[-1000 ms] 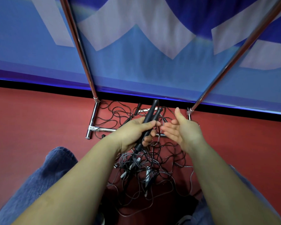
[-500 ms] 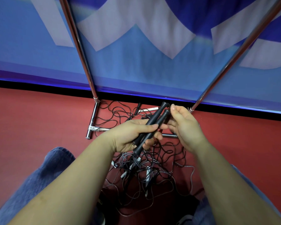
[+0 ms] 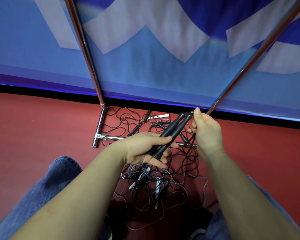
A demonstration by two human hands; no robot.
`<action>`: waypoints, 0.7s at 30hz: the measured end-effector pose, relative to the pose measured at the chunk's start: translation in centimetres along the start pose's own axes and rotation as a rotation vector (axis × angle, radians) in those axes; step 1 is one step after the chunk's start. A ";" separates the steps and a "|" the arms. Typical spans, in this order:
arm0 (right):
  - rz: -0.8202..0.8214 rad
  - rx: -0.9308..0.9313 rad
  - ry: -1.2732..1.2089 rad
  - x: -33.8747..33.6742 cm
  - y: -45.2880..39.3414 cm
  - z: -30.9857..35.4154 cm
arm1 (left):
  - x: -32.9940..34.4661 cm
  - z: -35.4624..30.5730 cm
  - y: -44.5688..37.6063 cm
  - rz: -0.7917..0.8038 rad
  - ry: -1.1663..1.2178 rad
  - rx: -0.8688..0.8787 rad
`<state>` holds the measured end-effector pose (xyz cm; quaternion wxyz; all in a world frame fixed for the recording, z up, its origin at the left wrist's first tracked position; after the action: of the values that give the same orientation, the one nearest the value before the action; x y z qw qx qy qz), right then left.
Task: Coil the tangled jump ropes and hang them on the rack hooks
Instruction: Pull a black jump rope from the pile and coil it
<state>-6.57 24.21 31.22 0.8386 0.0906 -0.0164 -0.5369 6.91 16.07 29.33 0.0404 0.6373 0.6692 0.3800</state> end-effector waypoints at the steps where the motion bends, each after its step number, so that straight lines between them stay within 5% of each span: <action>1: -0.001 0.001 0.003 0.0 0.0 0.0 | -0.1 0.1 0.0 -0.009 -0.011 -0.008; 21: 0.120 0.136 -0.079 1.6 0.6 -0.2 | -0.5 -1.1 -0.7 -0.155 -0.151 0.202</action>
<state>-5.34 23.05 31.00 0.8599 0.1249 -0.0914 -0.4865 5.83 15.22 29.51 0.0555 0.6112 0.7464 0.2573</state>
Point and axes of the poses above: each hand's wrist, its own y-axis away from the middle knuckle, its own x-axis out of the palm, z = x × y, the point moved 7 cm from there along -y, towards the middle knuckle, and after that the axes turned 1 degree about x, right-handed, at the moved point
